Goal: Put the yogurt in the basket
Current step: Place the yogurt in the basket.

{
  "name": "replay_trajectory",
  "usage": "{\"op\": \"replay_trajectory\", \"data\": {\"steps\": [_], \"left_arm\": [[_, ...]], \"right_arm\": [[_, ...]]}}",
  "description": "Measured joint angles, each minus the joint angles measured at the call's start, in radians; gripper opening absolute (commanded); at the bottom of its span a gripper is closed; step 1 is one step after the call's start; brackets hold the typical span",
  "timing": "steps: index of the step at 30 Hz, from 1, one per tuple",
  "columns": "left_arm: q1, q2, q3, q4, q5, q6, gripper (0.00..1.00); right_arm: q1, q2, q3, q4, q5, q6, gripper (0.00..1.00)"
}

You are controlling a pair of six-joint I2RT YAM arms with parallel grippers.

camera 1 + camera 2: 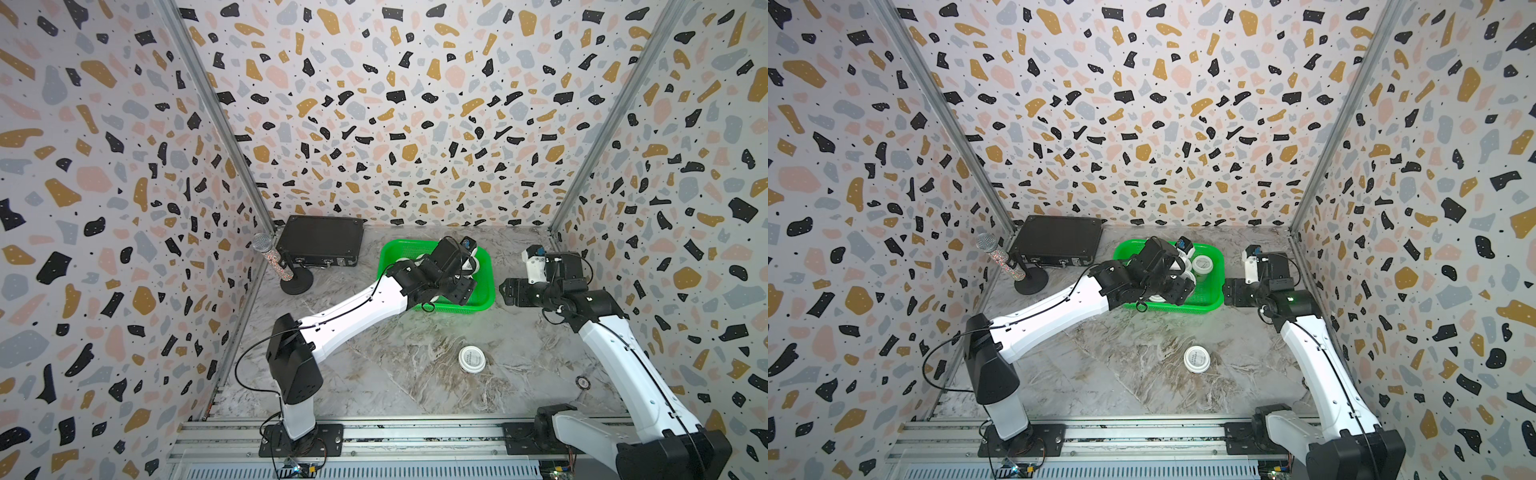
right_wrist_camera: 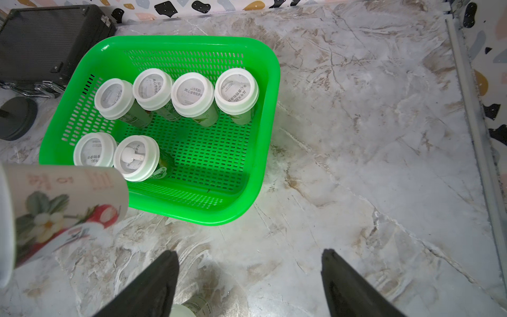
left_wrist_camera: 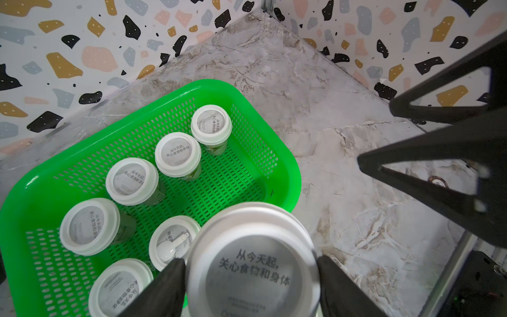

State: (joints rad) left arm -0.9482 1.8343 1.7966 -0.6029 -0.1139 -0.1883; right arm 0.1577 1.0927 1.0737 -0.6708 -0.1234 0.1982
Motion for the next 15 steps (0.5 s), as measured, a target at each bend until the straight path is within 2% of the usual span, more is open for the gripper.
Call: {"op": "replay_trajectory", "data": {"steps": [15], "left_arm": [[0.053,0.274,0.305,-0.152,0.003,-0.010,0.75]], "right_arm": [[-0.021,-0.015,-0.039,0.027,0.004,0.004,0.86]]}}
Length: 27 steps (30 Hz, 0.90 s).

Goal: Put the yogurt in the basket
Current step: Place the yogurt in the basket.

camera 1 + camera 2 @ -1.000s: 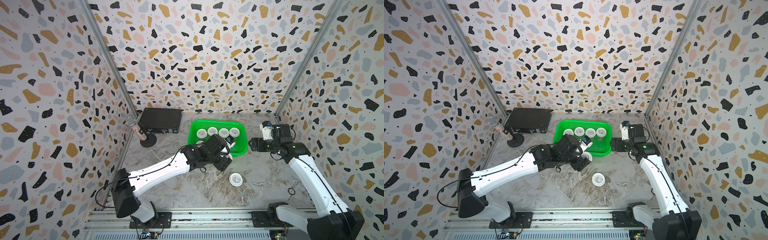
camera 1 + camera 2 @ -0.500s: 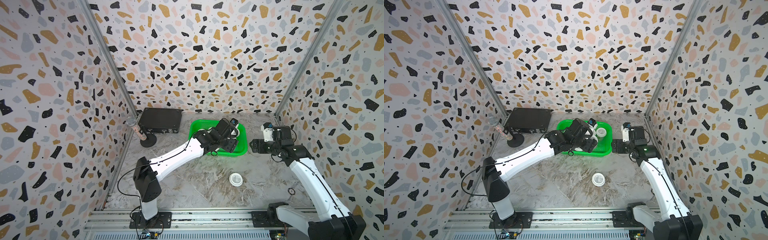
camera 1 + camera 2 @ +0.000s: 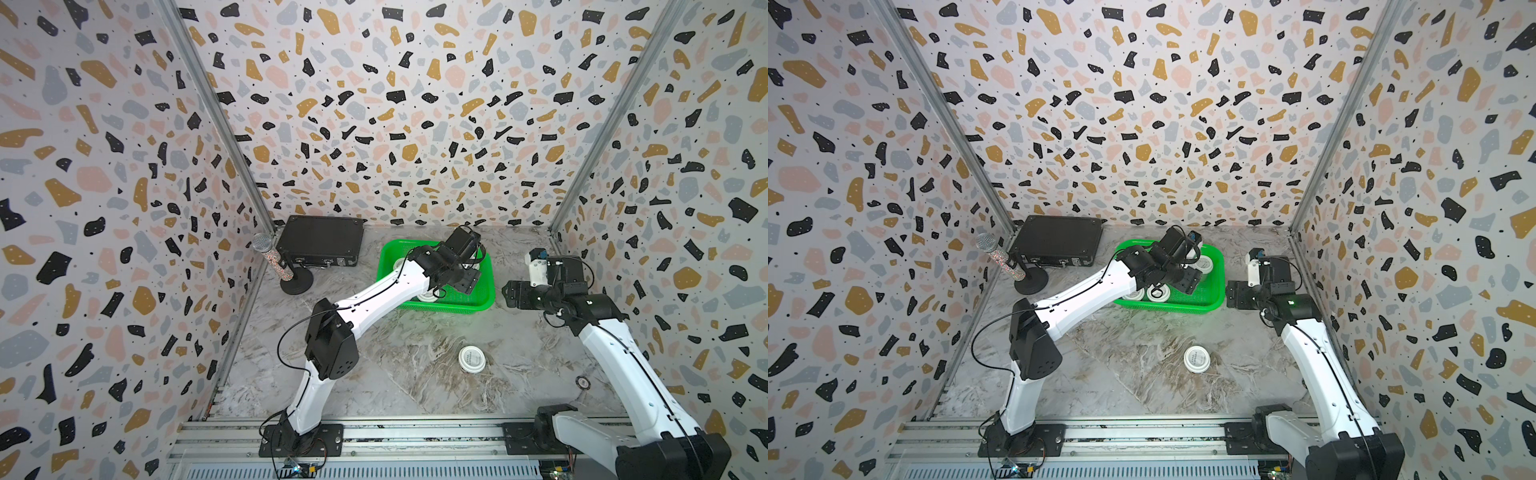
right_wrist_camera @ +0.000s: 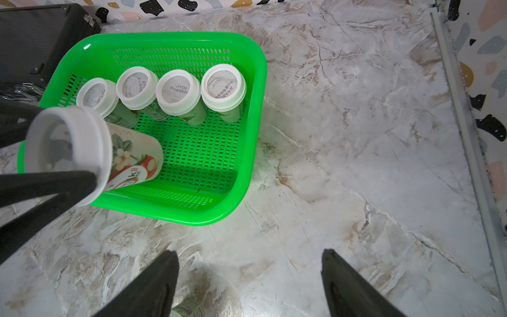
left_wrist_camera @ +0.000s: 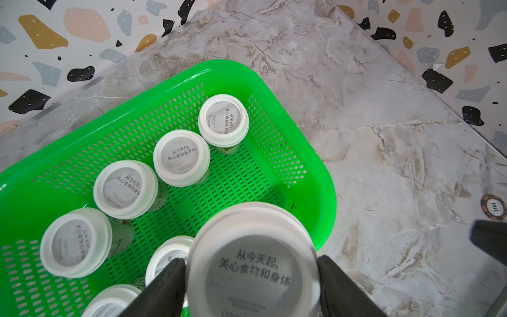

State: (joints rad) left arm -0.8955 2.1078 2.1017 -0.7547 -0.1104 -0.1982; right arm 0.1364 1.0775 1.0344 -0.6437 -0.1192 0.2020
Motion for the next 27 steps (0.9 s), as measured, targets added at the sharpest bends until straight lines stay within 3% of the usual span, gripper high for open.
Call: {"op": "replay_trajectory", "data": {"steps": [27], "left_arm": [[0.022,0.190,0.057,-0.045,0.021,0.004,0.75]], "right_arm": [[0.000,0.000,-0.008,0.031,-0.049,0.018,0.87]]}}
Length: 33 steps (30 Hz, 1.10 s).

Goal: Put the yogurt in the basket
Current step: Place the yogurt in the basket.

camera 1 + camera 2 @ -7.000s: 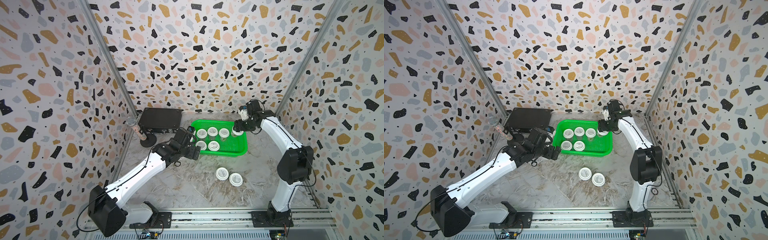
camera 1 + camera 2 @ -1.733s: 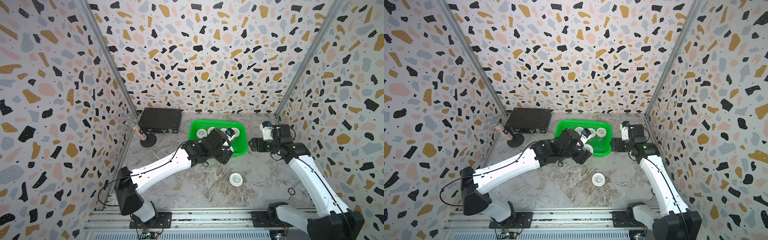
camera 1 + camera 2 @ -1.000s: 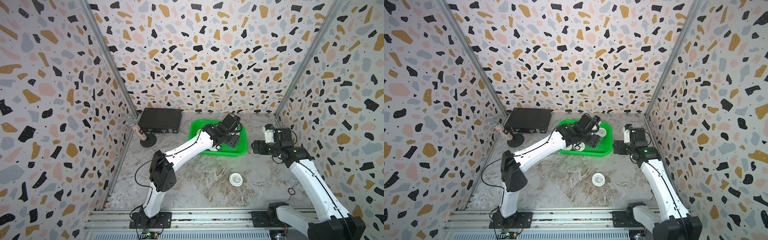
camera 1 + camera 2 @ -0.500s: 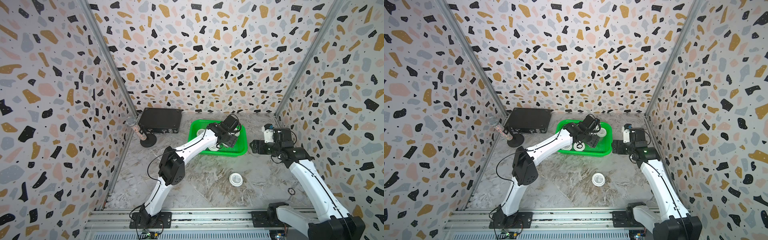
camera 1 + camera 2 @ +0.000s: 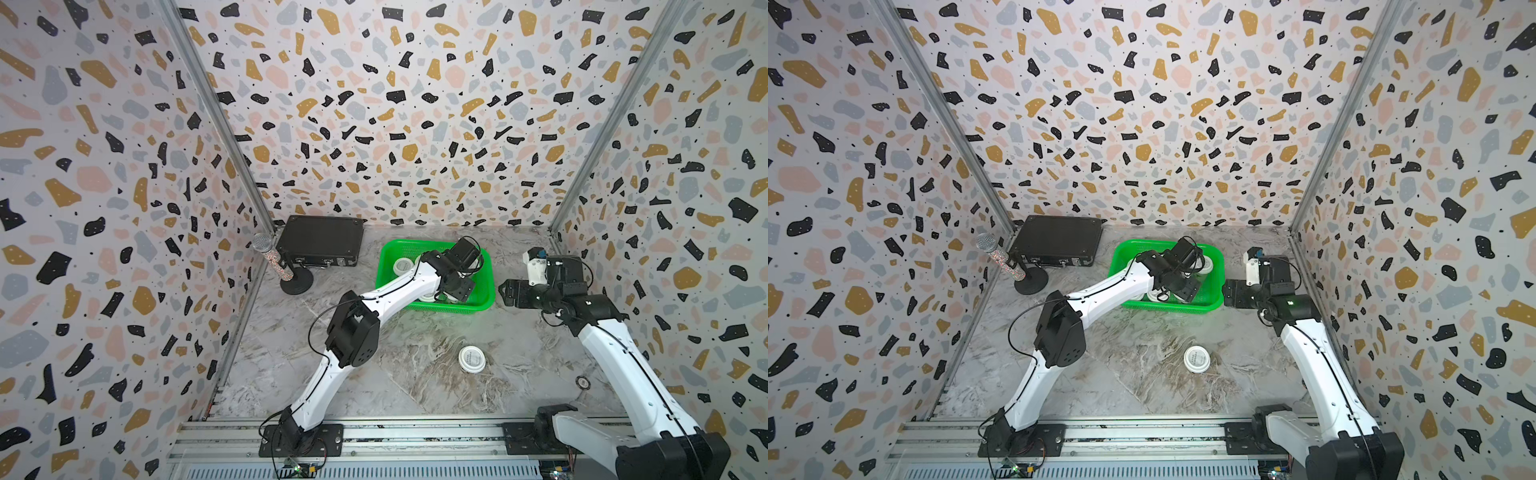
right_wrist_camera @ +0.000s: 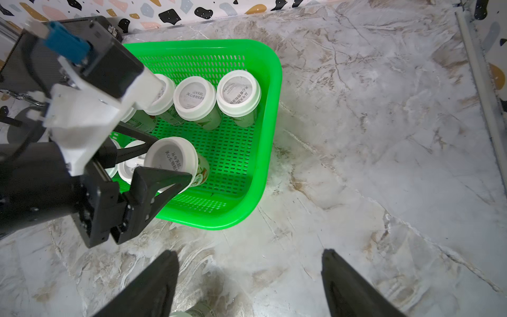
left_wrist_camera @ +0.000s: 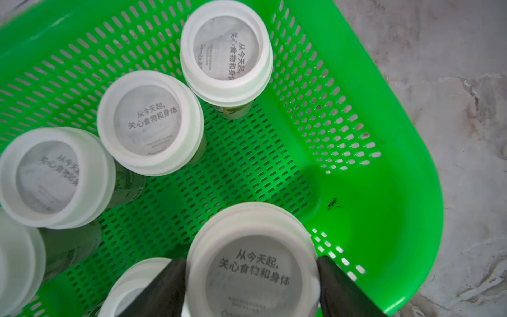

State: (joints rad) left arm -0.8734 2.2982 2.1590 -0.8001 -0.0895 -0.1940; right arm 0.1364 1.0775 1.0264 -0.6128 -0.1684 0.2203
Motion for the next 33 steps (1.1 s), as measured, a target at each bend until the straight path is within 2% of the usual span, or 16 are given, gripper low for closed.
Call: {"op": "replay_trajectory", "data": {"steps": [27,33], "left_arm": [[0.016,0.053,0.000,0.009,0.010,0.004,0.76],[0.016,0.053,-0.003,0.009,0.010,0.004,0.79]], "right_arm": [[0.000,0.000,-0.012,0.000,-0.004,0.000,0.87],[0.000,0.000,-0.012,0.000,-0.005,0.000,0.87]]}}
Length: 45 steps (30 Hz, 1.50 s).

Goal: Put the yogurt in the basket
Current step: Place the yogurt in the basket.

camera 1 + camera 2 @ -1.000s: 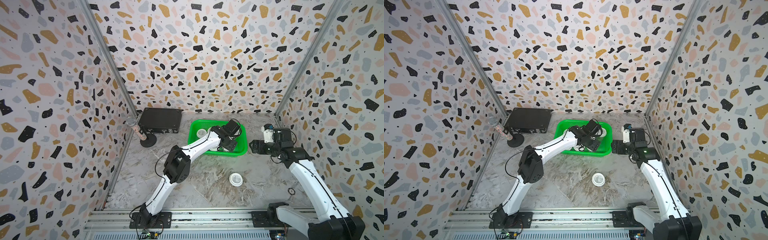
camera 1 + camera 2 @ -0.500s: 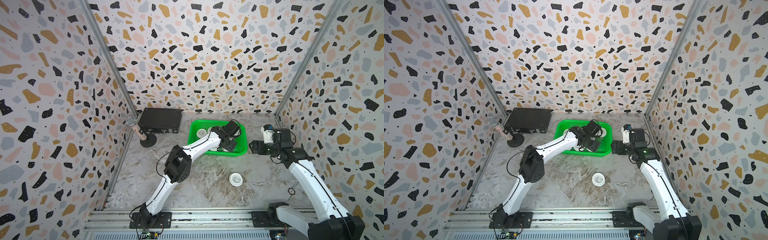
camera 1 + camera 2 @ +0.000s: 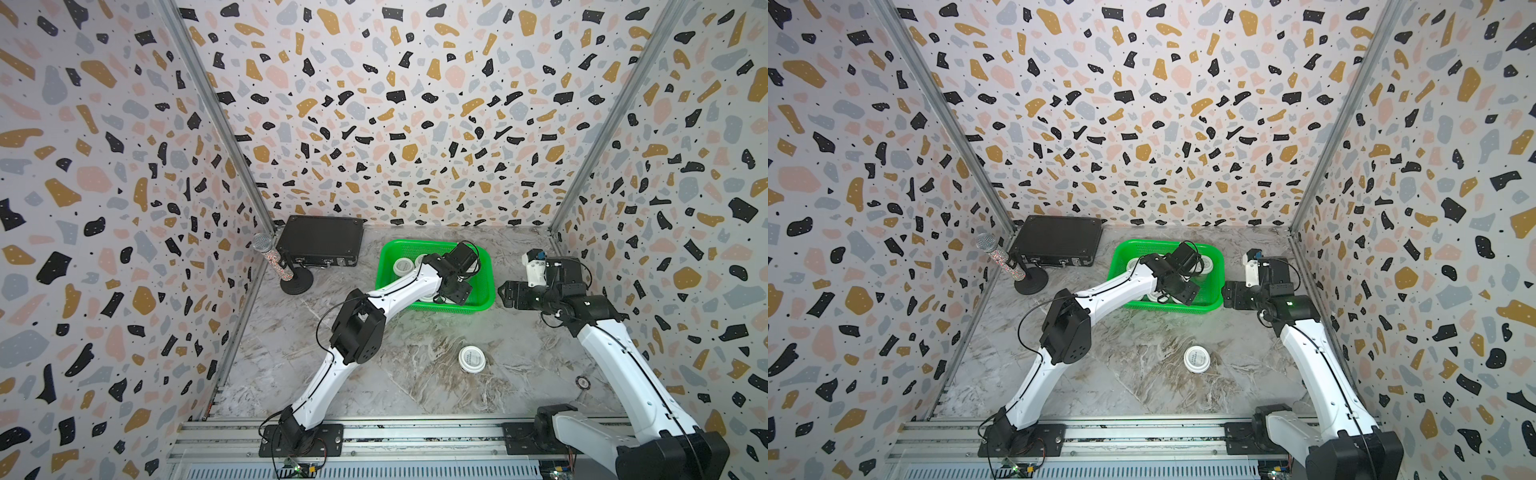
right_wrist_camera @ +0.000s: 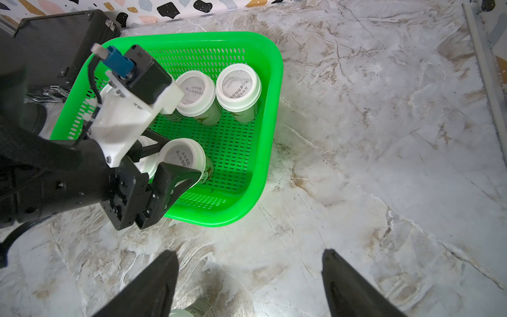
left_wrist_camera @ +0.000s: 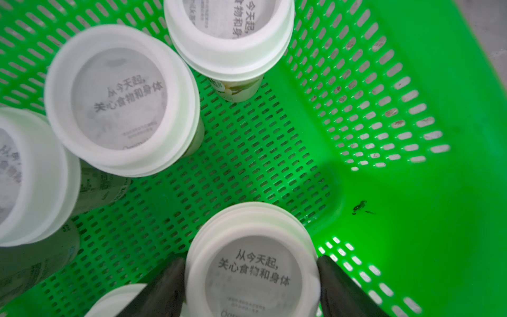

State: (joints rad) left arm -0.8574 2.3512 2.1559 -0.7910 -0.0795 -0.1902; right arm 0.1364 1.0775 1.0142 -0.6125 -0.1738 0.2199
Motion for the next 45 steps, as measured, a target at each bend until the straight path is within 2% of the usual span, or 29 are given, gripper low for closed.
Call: {"op": "replay_trajectory", "data": {"steps": [10,20,35,39,45], "left_arm": [[0.000,0.000,-0.004,-0.003,0.000,0.016,0.88],[0.000,-0.007,-0.003,-0.018,0.000,0.023,0.89],[0.000,-0.105,-0.003,-0.028,0.010,0.030,0.92],[0.005,-0.197,-0.064,-0.016,0.012,0.030,0.93],[0.024,-0.458,-0.295,0.070,0.015,0.020,0.93]], "right_arm": [[0.000,0.000,0.000,0.000,-0.003,0.000,0.87],[0.000,0.000,0.000,0.000,-0.010,0.000,0.87],[0.000,0.000,0.000,-0.003,-0.021,-0.006,0.87],[-0.001,0.010,0.000,-0.020,-0.061,-0.024,0.87],[0.000,0.069,0.002,-0.105,-0.152,-0.056,0.85]]}}
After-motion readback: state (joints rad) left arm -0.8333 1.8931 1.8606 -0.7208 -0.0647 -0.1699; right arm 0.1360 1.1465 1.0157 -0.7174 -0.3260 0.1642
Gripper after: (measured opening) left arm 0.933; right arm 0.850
